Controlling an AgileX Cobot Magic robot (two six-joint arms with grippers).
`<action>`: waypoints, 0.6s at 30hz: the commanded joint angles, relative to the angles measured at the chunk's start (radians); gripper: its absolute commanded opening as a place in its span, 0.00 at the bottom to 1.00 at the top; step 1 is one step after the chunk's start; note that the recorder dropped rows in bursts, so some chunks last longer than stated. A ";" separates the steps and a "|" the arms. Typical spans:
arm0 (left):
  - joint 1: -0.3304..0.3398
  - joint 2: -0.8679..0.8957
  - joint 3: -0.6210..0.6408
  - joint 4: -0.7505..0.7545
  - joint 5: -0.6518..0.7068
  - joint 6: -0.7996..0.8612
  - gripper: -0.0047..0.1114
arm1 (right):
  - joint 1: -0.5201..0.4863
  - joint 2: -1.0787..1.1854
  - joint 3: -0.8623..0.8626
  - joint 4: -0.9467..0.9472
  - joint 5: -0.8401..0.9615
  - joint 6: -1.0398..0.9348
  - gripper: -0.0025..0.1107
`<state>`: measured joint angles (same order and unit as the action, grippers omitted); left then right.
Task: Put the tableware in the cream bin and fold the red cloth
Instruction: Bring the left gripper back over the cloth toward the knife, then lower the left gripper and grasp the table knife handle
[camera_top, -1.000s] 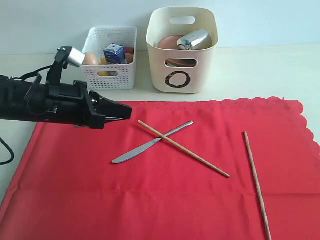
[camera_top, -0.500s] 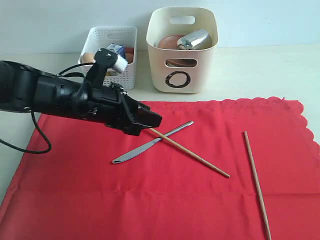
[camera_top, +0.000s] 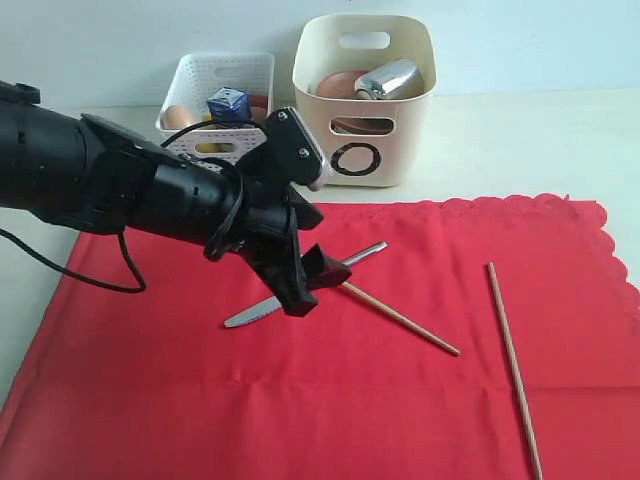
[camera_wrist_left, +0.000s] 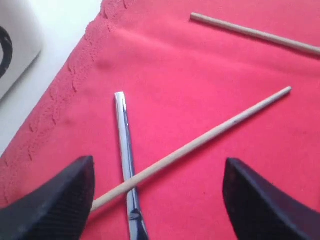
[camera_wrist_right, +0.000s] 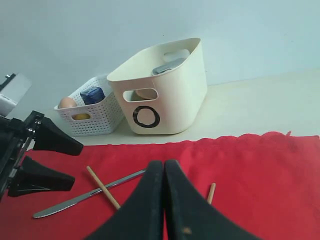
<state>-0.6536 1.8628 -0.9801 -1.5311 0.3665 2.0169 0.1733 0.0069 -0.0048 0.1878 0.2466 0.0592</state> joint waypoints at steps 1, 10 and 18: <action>-0.007 -0.001 -0.013 0.011 -0.048 0.083 0.63 | 0.000 -0.007 0.005 -0.003 -0.008 -0.006 0.02; -0.007 0.111 -0.131 -0.038 -0.088 0.081 0.63 | 0.000 -0.007 0.005 -0.003 -0.008 -0.006 0.02; -0.007 0.201 -0.212 -0.087 -0.090 0.069 0.63 | 0.000 -0.007 0.005 -0.003 -0.008 -0.006 0.02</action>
<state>-0.6573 2.0433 -1.1731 -1.5979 0.2748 2.0930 0.1733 0.0069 -0.0048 0.1878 0.2466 0.0592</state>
